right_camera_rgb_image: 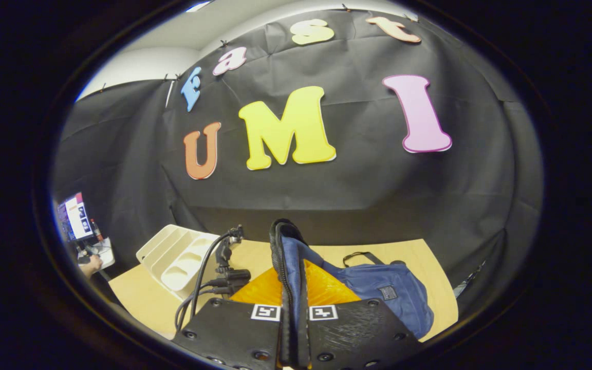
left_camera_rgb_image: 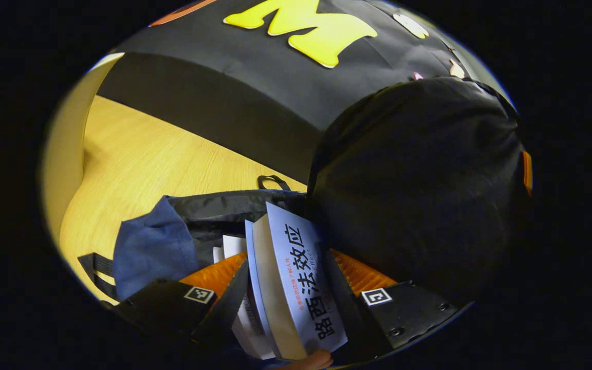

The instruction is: Open the schoolbag, grab two books from the bookshelf and put them into the schoolbag.

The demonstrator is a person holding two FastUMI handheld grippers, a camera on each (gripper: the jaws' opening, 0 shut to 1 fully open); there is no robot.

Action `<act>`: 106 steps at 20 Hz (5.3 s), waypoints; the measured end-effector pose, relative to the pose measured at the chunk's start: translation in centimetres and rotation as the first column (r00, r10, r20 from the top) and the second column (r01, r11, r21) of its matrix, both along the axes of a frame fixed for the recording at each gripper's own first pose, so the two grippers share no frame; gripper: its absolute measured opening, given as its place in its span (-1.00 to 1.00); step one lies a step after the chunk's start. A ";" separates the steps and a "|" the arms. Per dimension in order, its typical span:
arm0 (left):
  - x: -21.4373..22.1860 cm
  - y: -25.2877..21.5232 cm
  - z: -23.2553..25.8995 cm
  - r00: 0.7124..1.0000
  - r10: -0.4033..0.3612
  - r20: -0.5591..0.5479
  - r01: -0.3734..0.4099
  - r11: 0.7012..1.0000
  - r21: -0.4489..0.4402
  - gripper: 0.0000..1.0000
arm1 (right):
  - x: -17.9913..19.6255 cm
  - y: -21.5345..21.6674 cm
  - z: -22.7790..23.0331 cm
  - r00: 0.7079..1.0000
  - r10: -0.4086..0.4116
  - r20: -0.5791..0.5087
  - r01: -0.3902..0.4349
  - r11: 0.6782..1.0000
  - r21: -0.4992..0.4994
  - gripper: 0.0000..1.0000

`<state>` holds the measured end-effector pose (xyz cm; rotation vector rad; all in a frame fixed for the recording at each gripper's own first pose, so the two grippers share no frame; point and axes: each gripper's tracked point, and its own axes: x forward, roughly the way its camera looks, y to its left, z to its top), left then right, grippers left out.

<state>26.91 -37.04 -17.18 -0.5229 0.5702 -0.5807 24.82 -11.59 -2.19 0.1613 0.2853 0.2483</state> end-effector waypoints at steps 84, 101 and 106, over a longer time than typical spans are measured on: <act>-31.3 33.5 16.1 0.730 0.282 0.623 -0.536 0.801 0.265 0.95 | -31.1 3.9 -1.3 0.943 -0.235 0.234 0.270 0.953 -0.133 0.90; -31.3 33.0 15.2 0.742 0.269 0.614 -0.536 0.788 0.304 0.96 | -30.8 4.2 -2.9 0.955 -0.223 0.198 0.251 0.958 -0.135 0.96; -31.1 32.8 15.0 0.745 0.267 0.611 -0.536 0.784 0.312 0.96 | -30.5 4.0 -3.7 0.958 -0.224 0.180 0.250 0.959 -0.131 0.90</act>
